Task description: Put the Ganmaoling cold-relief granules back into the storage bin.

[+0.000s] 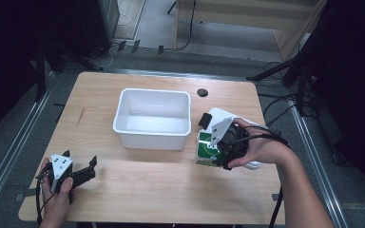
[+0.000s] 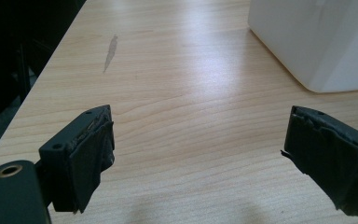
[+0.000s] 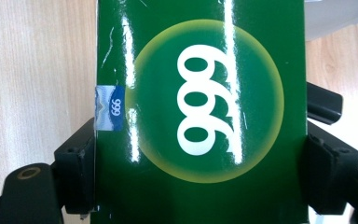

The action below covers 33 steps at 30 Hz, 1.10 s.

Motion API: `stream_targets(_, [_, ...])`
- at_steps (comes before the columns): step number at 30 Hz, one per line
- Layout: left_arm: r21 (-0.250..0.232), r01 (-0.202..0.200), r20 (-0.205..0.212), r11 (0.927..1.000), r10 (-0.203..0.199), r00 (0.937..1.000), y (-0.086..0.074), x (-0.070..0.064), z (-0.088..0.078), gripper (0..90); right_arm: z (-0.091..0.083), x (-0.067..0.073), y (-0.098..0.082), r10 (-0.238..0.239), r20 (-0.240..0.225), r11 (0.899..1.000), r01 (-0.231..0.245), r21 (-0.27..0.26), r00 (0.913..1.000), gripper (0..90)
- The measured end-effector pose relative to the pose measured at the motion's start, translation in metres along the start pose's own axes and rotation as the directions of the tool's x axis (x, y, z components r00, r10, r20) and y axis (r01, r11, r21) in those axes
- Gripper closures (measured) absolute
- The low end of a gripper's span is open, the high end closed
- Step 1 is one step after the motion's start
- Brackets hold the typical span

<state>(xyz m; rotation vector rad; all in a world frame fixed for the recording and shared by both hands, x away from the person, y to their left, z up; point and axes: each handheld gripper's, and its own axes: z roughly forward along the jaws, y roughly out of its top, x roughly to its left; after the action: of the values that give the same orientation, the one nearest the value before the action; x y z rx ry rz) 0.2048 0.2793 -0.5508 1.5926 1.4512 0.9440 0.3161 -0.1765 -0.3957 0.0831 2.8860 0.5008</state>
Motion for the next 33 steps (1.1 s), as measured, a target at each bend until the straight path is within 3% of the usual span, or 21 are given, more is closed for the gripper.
stream_targets(24, [0.0, -0.004, 0.003, 1.0, 0.004, 1.0, 0.0, 0.0, 0.0, 9.0, -0.026, -0.027, 0.023, -0.03, 0.029, 0.999, 0.03, 0.015, 0.9991, 16.5])
stream_targets(33, [0.001, -0.006, 0.005, 1.0, 0.006, 1.0, 0.0, 0.0, 0.0, 9.0, -0.031, -0.037, 0.028, -0.015, 0.031, 1.0, 0.015, 0.007, 0.9994, 16.6])
